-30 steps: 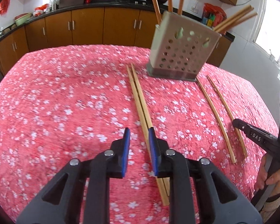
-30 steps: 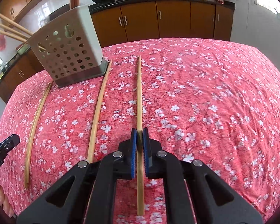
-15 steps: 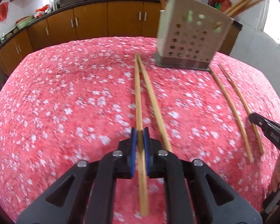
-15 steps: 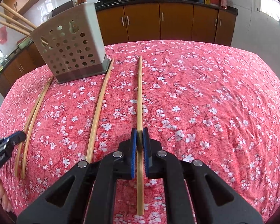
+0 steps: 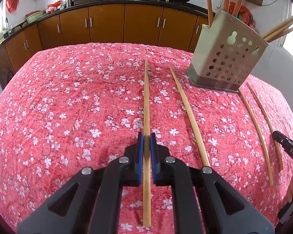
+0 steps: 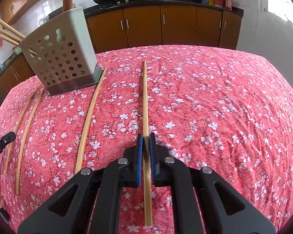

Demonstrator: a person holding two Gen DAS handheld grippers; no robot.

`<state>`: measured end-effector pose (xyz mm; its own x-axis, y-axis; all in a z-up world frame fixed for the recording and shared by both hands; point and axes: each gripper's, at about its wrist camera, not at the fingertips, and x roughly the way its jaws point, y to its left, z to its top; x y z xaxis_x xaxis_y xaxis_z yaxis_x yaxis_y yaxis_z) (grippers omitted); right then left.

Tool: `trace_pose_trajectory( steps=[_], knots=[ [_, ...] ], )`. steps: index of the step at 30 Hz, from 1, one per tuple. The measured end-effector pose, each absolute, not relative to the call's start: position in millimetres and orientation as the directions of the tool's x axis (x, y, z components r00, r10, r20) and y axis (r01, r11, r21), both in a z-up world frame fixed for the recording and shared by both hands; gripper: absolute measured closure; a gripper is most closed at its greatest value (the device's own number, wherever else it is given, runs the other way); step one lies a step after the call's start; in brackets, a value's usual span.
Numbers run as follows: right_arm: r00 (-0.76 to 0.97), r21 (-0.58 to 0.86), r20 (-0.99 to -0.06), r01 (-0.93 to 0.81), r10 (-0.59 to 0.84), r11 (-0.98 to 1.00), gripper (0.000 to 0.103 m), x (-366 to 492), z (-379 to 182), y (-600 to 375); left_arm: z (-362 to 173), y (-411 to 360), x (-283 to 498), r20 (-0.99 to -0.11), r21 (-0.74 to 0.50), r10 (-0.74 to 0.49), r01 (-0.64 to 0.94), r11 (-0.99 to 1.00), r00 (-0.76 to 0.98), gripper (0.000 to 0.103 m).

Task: Organize utensils
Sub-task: 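Grasp a bamboo chopstick with the left gripper while the right grasps another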

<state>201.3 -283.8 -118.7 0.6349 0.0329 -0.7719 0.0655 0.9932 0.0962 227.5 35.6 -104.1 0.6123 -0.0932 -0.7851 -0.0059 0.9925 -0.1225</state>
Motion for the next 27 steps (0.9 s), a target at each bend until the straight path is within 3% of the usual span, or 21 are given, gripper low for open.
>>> trace_pose_trajectory(
  steps=[27],
  knots=[
    [0.635, 0.106, -0.771, 0.065, 0.040, 0.992, 0.095, 201.9, -118.5, -284.4, -104.0, 33.2, 225.5, -0.784, -0.127, -0.092, -0.013, 0.992, 0.614, 0.093]
  ],
)
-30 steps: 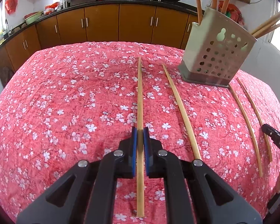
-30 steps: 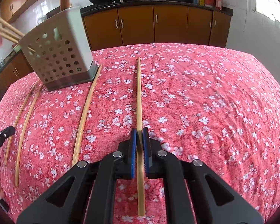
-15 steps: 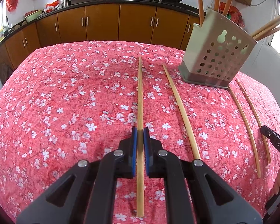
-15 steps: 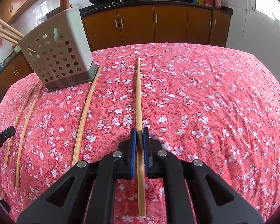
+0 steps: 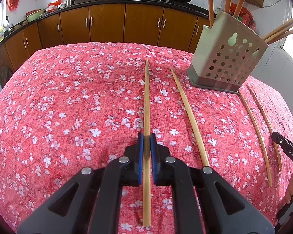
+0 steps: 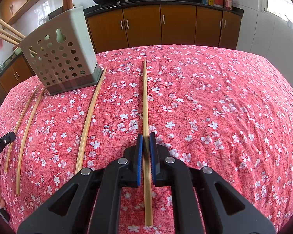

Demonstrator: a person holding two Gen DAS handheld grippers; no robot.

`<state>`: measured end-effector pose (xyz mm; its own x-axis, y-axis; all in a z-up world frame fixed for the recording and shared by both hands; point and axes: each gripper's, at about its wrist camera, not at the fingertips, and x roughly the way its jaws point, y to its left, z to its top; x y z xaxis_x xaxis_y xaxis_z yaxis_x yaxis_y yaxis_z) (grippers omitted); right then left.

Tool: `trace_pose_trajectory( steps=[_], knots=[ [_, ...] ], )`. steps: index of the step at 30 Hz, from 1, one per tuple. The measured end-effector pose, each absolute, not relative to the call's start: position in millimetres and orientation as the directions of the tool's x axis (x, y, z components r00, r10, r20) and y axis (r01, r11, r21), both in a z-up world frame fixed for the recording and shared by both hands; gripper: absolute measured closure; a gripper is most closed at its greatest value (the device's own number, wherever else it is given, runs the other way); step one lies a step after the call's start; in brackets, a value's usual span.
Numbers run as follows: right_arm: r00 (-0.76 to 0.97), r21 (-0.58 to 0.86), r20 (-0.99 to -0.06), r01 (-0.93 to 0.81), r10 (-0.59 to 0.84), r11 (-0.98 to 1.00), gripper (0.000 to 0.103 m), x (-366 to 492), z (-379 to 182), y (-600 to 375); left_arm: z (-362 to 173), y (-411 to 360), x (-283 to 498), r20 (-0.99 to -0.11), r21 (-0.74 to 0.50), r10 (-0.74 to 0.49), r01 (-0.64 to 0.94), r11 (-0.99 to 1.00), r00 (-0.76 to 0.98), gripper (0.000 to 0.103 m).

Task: Organize utensils
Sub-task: 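Grasp a bamboo chopstick with the left gripper while the right grasps another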

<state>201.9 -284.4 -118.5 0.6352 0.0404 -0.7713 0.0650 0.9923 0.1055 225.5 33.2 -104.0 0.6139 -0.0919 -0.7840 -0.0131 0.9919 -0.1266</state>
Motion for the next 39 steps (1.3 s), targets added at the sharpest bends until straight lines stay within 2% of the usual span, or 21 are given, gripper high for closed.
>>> trace_pose_trajectory(
  steps=[7, 21, 39],
  knots=[
    [0.632, 0.103, -0.775, 0.075, 0.033, 0.992, 0.095, 198, -118, -282, -104, 32, 225, -0.785, -0.117, -0.085, -0.012, 0.993, 0.614, 0.093],
    [0.633, 0.122, -0.772, 0.055, 0.060, 0.991, 0.094, 187, -117, -282, -105, 10, 211, -0.792, 0.039, 0.015, 0.026, 0.999, 0.611, 0.089],
    [0.630, 0.072, -0.776, 0.050, 0.025, 0.996, 0.094, 192, -119, -276, -106, 15, 215, -0.794, 0.025, 0.016, 0.006, 1.000, 0.608, 0.089]
  ],
)
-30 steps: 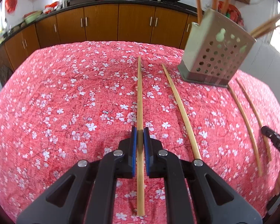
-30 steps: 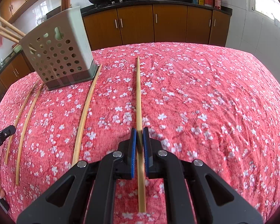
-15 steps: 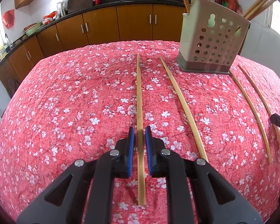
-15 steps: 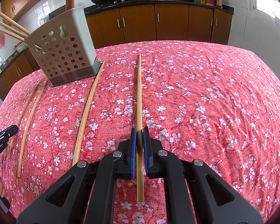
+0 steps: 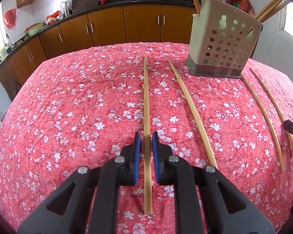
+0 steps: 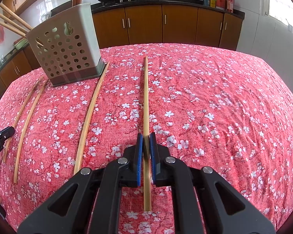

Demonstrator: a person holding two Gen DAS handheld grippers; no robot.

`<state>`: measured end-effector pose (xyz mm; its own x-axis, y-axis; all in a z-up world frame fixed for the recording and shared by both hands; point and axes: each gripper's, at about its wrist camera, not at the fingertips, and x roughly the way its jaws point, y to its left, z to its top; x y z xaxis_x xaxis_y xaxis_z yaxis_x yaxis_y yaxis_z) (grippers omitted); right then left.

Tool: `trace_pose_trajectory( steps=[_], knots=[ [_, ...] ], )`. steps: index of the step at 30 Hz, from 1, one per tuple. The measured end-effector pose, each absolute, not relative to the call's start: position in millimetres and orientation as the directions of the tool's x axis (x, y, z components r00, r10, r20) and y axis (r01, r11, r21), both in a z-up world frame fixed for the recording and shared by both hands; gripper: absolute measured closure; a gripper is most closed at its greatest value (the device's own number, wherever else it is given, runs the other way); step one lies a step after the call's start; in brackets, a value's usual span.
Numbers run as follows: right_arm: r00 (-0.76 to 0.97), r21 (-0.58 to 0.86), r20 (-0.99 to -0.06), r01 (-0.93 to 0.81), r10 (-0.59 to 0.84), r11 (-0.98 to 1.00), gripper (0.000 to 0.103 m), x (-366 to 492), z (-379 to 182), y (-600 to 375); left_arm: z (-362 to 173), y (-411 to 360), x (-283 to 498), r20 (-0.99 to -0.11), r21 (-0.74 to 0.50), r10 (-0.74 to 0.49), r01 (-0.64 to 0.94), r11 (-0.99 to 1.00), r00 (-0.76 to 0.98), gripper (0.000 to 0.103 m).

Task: Organize utensils
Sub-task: 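Grasp a bamboo chopstick with the left gripper while the right grasps another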

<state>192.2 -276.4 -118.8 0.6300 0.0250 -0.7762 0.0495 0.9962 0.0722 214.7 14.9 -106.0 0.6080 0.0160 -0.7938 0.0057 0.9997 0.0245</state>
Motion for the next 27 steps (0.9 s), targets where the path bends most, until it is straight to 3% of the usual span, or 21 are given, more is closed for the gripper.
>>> trace_pose_trajectory(
  steps=[13, 20, 27],
  knots=[
    [0.633, 0.138, -0.770, 0.050, 0.076, 0.989, 0.094, 189, -118, -290, -106, 10, 215, -0.793, 0.048, 0.036, 0.005, 0.999, 0.608, 0.089],
    [0.631, 0.060, -0.775, 0.050, 0.016, 0.997, 0.094, 186, -116, -278, -105, 8, 214, -0.792, 0.041, 0.027, 0.010, 0.999, 0.609, 0.089],
    [0.629, 0.077, -0.776, 0.036, 0.037, 0.996, 0.094, 184, -116, -279, -103, 14, 209, -0.793, -0.004, -0.025, 0.035, 0.999, 0.609, 0.089]
  ],
)
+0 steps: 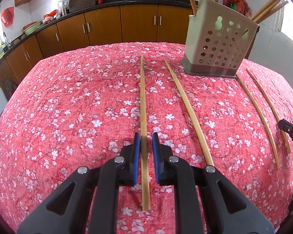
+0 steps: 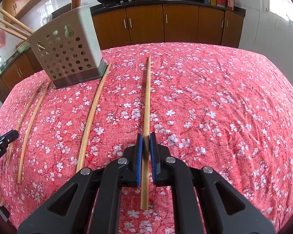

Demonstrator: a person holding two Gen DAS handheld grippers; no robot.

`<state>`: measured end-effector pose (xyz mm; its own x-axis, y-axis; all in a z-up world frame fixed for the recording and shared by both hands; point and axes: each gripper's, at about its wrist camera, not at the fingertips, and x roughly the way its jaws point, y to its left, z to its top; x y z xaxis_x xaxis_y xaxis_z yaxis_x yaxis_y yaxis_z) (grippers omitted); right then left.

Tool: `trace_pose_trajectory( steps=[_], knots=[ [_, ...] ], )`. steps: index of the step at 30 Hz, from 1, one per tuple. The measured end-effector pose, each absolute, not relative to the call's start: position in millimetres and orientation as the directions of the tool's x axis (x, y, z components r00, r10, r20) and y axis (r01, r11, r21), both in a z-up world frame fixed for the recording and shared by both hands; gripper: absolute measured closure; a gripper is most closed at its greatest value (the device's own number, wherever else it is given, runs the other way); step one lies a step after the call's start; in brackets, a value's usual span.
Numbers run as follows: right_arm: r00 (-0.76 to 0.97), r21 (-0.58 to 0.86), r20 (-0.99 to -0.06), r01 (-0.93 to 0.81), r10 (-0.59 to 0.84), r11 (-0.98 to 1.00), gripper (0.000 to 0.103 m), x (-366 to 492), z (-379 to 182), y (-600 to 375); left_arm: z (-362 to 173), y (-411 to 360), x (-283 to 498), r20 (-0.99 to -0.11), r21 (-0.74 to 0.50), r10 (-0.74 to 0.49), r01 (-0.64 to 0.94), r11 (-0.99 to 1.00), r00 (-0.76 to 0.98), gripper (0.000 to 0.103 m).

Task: Organize utensils
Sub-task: 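Grasp a bamboo chopstick with the left gripper while the right grasps another, then lift both chopsticks upright and lower them into the utensil holder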

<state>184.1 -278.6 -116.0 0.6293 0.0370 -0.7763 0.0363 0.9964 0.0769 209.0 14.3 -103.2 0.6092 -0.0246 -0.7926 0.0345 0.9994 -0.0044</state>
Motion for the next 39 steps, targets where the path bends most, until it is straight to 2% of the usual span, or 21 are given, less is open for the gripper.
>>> trace_pose_trajectory(
  steps=[5, 10, 16, 32, 39],
  knots=[
    [0.630, 0.069, -0.776, 0.026, 0.037, 0.997, 0.094, 175, -115, -276, -103, 13, 199, -0.793, 0.016, -0.024, 0.060, 0.998, 0.608, 0.089],
    [0.635, 0.100, -0.770, 0.029, 0.058, 0.995, 0.095, 170, -112, -282, -101, 17, 194, -0.796, 0.007, -0.036, 0.069, 0.998, 0.604, 0.095],
    [0.716, 0.151, -0.694, 0.046, 0.073, 0.987, 0.095, 158, -87, -294, -78, 29, 186, -0.769, -0.007, -0.050, 0.070, 0.998, 0.637, 0.095],
    [0.891, 0.221, -0.452, 0.070, 0.039, 0.973, 0.096, 145, -4, -323, 31, 50, 176, -0.562, -0.151, -0.123, 0.045, 0.987, 0.818, 0.095],
    [0.919, 0.233, -0.391, 0.046, 0.050, 0.971, 0.096, 153, 29, -323, 64, 52, 184, -0.510, -0.131, -0.117, 0.057, 0.990, 0.852, 0.095]
  ],
)
